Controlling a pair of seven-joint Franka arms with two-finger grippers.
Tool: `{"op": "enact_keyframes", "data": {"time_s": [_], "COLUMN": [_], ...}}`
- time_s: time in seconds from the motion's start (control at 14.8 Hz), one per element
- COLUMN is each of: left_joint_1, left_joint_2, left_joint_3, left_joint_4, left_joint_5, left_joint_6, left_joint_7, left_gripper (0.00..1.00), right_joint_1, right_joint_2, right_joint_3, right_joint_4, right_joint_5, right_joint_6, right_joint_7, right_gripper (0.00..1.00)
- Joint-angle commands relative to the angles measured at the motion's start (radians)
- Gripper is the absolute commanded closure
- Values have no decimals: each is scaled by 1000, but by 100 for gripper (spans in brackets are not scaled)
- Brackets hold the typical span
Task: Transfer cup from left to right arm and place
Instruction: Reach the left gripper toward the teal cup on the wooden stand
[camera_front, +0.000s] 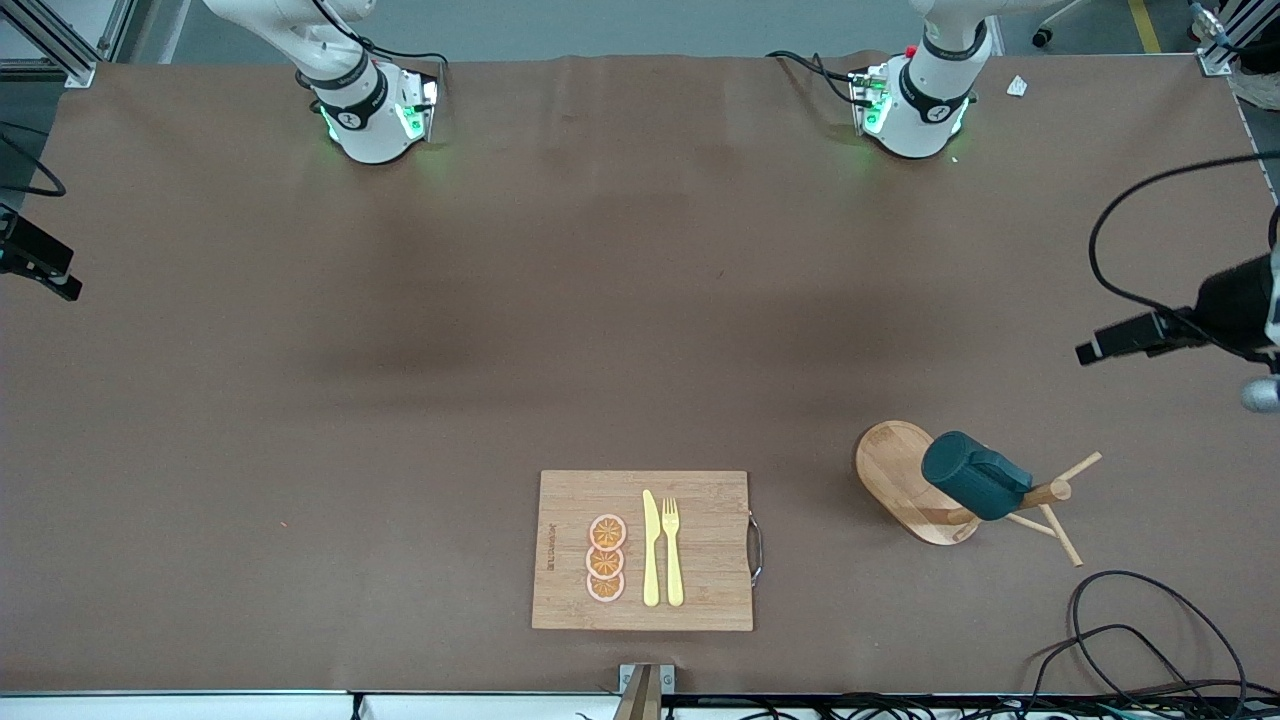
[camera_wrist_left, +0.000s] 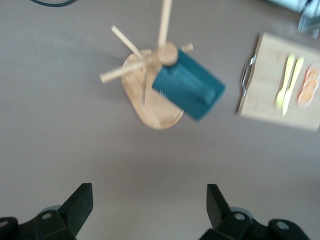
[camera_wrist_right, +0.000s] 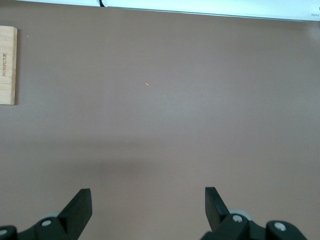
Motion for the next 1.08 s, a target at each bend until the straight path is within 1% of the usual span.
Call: {"op": "enact_keyframes", "data": {"time_s": [0.0, 0.14, 0.27, 0.47, 0.54, 1.02], "left_joint_1": [-19, -27, -19, -34, -33, -48], "left_joint_2": [68, 93, 134, 186, 200, 251], "left_joint_3": [-5, -7, -5, -10, -13, -13], "left_joint_4": [61, 65, 67, 72, 72, 67], "left_joint_5": [-42, -73, -165, -179, -180, -182], "left_joint_6": [78, 96, 122, 217, 237, 242], "left_joint_7": [-209, -315, -409, -528, -541, -578], "left_gripper": [0, 0, 0, 0, 0, 0], "right_joint_1": [-17, -17, -17, -19, -19, -19], "right_joint_2": [7, 7, 7, 7, 7, 7], "right_joint_3": [14, 14, 14, 14, 14, 14], "right_joint_4": [16, 16, 16, 16, 16, 16], "right_joint_5": [-3, -3, -3, -3, -1, -1], "right_joint_6": [-10, -12, -10, -10, -10, -10], "right_joint_7": [6, 6, 6, 4, 4, 4], "right_gripper": [0, 0, 0, 0, 0, 0]}}
